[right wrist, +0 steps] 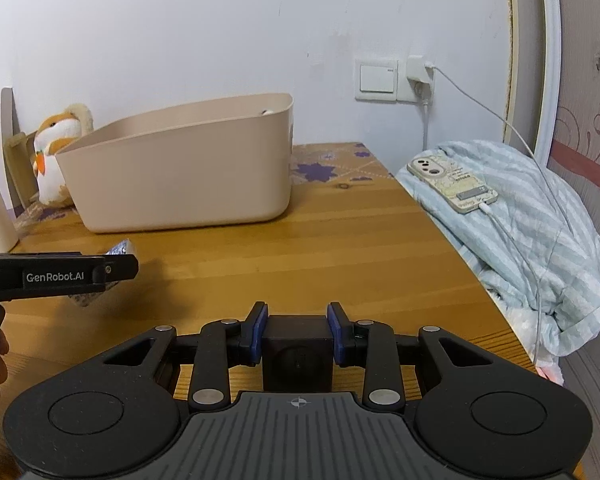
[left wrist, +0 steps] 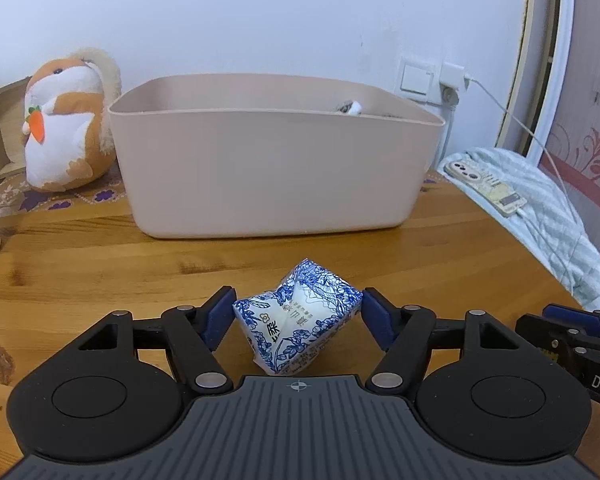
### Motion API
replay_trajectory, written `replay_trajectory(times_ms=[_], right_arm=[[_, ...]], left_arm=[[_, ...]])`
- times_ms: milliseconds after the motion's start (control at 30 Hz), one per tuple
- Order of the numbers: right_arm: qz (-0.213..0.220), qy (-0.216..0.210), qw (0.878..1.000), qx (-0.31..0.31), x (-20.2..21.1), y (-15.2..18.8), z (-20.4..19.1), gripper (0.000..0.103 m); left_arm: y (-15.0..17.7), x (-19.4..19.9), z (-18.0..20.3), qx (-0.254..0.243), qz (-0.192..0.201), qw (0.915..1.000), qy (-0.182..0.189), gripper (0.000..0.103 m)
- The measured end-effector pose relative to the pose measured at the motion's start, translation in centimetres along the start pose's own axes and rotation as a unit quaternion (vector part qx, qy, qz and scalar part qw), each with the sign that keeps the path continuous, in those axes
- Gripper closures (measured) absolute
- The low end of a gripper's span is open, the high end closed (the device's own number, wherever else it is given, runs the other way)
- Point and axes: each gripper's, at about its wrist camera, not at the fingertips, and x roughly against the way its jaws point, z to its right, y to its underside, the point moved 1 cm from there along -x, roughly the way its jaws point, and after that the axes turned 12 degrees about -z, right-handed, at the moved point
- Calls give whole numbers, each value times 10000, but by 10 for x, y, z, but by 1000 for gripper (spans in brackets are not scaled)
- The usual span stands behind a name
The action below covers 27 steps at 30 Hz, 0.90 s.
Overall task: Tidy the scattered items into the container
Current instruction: 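Grasp the blue-and-white packet with the left gripper while the right grasps the small black box, then carry the packet and small black box into the basket and open both grippers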
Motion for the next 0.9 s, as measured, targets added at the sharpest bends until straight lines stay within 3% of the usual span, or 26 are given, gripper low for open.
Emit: replay_trajectory(times_ms=[433, 900], right_arm=[[302, -68, 9995, 2, 21, -12, -3, 74], [784, -189, 9966, 170, 47, -56, -24, 74]], left_arm=[[-7, 19, -1, -3, 228, 9997, 72, 34], [-41, 65, -7, -40, 864, 9962, 70, 34]])
